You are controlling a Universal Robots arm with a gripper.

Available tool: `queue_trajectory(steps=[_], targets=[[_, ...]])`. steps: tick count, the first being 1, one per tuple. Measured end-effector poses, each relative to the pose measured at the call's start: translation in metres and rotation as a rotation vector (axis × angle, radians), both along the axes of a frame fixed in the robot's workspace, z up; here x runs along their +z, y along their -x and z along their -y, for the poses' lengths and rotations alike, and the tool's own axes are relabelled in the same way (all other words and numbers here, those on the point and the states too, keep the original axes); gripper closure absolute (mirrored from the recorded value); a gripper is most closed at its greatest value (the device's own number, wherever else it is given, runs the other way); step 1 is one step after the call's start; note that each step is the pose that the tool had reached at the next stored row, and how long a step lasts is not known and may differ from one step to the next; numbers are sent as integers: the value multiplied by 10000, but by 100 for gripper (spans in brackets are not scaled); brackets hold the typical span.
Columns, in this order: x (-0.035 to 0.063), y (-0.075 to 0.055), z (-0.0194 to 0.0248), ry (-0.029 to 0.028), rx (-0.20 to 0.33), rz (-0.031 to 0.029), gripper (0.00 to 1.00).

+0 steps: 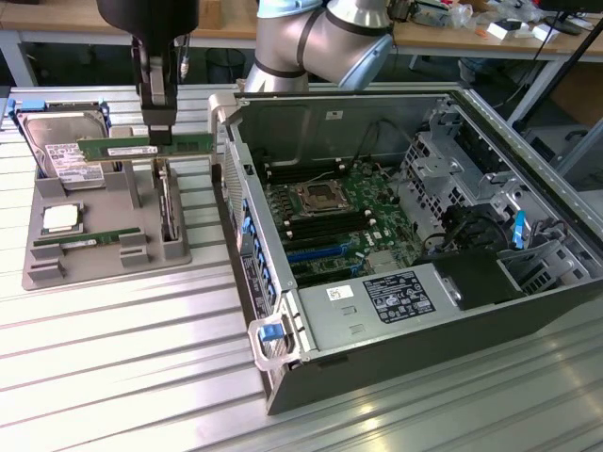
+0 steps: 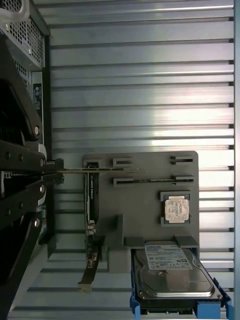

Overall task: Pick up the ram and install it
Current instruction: 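Pick up the ram and move it above insertion slot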

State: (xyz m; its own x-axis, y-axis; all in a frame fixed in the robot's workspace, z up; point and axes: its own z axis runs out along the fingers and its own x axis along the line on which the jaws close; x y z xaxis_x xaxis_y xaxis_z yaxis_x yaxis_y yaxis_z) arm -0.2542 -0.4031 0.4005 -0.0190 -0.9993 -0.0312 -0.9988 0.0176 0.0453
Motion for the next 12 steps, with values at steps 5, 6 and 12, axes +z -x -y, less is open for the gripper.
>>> queue_trajectory(steps=[5,6,12], targets=[[0,-115,0,1,0,-1,88],[0,-133,0,0,1,0,88],[0,-261,0,1,0,0,88]])
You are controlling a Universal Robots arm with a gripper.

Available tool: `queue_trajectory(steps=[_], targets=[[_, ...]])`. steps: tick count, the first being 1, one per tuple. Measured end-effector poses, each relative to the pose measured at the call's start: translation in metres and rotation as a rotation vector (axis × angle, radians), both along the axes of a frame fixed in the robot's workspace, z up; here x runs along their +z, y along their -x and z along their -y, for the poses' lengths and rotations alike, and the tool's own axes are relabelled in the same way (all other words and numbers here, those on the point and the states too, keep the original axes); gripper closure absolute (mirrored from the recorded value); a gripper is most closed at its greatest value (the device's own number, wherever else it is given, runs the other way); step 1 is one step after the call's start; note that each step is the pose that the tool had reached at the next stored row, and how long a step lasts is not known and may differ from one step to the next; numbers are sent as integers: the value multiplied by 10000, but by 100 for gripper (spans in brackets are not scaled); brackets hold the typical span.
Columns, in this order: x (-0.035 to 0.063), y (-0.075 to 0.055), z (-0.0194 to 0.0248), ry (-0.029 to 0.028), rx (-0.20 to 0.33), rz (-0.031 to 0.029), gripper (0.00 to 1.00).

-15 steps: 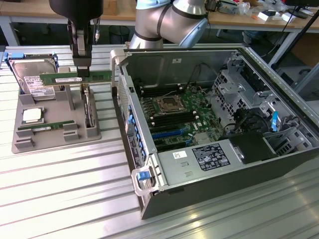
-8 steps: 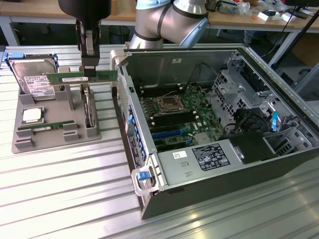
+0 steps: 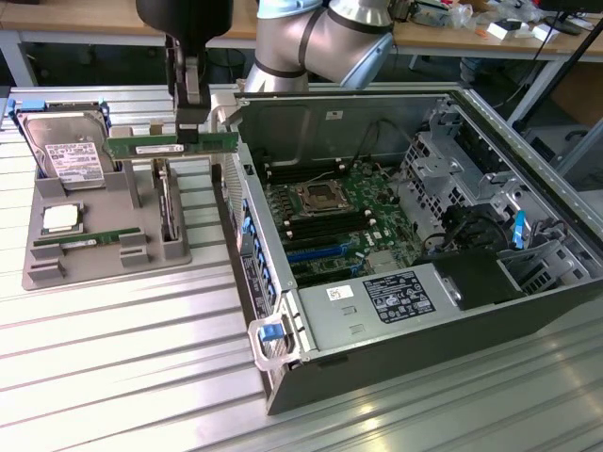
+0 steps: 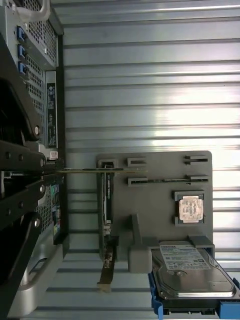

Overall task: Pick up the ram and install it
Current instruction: 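Pick up the ram and move it above insertion slot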

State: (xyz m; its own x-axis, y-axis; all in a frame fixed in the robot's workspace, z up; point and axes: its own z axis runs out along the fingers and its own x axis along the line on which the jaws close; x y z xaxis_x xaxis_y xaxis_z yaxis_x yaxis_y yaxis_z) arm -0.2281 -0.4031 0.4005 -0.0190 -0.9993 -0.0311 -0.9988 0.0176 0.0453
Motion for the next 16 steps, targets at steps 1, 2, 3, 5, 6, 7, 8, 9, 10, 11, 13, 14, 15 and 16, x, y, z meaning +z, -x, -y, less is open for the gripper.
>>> queue_trajectory(steps=[1,2,3,5,6,7,8,9,10,11,13,14,15,16], targets=[[0,-13,0,0,1,0,88],[0,-39,0,0,0,-1,88],[0,-66,0,0,1,-1,88],[0,-102,0,0,1,0,88],[0,-112,0,0,1,-1,88],[0,-122,0,0,1,0,88],[0,-143,0,0,1,0,88],[0,-161,0,0,1,0,88],[0,-178,0,0,1,0,88],[0,-190,0,0,0,0,88],[0,-215,0,1,0,-1,88],[0,-225,0,0,0,0,88],[0,-240,0,0,1,0,88],[0,-249,0,0,1,0,88]])
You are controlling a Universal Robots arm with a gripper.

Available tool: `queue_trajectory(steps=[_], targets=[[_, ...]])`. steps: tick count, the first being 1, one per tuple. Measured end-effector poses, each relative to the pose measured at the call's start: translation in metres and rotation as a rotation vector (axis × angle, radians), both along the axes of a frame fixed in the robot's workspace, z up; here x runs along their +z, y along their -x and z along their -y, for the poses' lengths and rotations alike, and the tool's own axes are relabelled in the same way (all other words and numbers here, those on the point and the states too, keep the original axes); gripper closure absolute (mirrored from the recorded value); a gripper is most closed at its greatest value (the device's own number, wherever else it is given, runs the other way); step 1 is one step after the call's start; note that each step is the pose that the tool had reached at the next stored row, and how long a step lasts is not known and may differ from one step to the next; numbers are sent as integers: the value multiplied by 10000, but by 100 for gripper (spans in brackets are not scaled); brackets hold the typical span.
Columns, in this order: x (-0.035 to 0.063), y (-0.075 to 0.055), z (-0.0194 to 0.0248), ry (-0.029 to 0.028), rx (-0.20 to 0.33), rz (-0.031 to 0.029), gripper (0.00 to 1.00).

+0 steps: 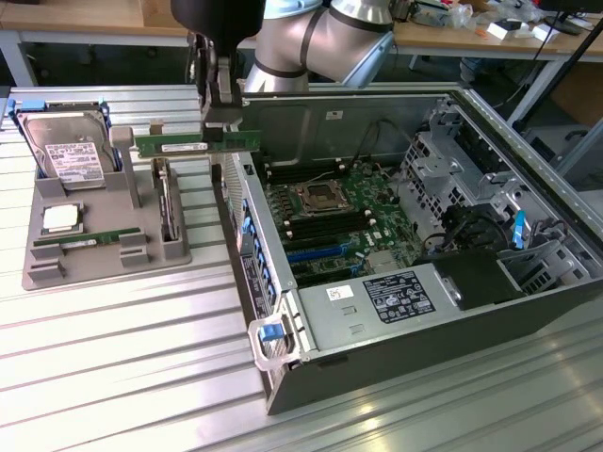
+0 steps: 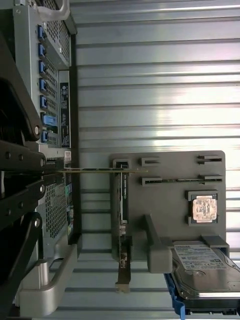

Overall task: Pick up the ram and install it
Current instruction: 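Pick up the ram and move it above insertion slot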

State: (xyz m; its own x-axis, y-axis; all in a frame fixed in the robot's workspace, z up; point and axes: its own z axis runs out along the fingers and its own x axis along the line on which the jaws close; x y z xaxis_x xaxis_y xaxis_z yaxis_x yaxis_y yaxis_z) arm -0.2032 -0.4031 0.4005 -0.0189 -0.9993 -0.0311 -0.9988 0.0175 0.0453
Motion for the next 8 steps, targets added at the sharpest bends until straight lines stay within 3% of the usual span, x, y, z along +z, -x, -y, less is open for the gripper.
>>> queue_trajectory(steps=[8], targets=[[0,-102,0,0,0,0,88]])
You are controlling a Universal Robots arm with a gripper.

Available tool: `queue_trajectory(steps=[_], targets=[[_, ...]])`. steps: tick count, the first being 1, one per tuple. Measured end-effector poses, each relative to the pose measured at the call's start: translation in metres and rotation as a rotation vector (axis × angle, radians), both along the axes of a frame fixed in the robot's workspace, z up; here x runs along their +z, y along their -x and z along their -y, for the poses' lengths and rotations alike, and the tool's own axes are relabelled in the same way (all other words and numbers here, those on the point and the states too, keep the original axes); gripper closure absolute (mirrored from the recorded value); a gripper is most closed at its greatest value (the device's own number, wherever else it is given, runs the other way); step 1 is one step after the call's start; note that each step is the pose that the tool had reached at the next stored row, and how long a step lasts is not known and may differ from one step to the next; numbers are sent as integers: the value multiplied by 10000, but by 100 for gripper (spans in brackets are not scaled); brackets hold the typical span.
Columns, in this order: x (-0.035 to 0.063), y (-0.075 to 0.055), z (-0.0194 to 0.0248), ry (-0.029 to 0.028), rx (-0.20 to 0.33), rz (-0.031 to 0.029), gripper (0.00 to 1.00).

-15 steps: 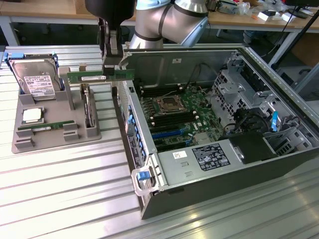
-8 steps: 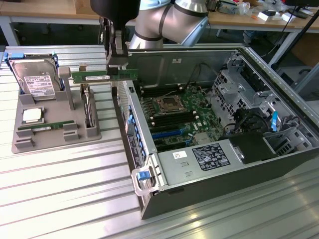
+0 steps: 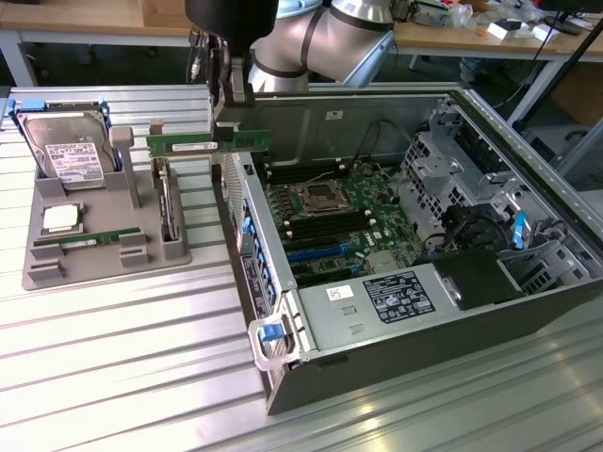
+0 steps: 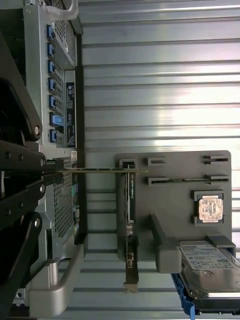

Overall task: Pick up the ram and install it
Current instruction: 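Pick up the ram and move it above insertion slot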

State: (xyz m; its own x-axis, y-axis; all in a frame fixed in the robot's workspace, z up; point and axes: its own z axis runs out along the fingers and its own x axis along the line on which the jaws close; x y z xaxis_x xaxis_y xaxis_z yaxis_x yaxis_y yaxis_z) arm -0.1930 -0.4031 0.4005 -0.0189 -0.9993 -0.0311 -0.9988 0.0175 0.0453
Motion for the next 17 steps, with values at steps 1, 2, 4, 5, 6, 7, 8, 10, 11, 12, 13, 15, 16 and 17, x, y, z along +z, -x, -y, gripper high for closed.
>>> queue_trajectory(steps=[1,2,4,5,6,7,8,10,11,12,13,15,16,17], targets=[[0,-14,0,0,-1,-1,88],[0,-27,0,0,-1,0,88],[0,-47,0,0,-1,0,88],[0,-62,0,0,0,0,88],[0,-74,0,0,0,0,88],[0,-83,0,0,-1,0,88],[0,-97,0,0,0,0,88],[0,-131,0,0,0,0,88],[0,-145,0,0,0,0,88],[0,-158,0,0,0,0,88],[0,-169,0,0,0,0,88],[0,-190,0,0,-1,0,88],[0,-199,0,0,-1,0,88],[0,-208,0,0,0,0,88]])
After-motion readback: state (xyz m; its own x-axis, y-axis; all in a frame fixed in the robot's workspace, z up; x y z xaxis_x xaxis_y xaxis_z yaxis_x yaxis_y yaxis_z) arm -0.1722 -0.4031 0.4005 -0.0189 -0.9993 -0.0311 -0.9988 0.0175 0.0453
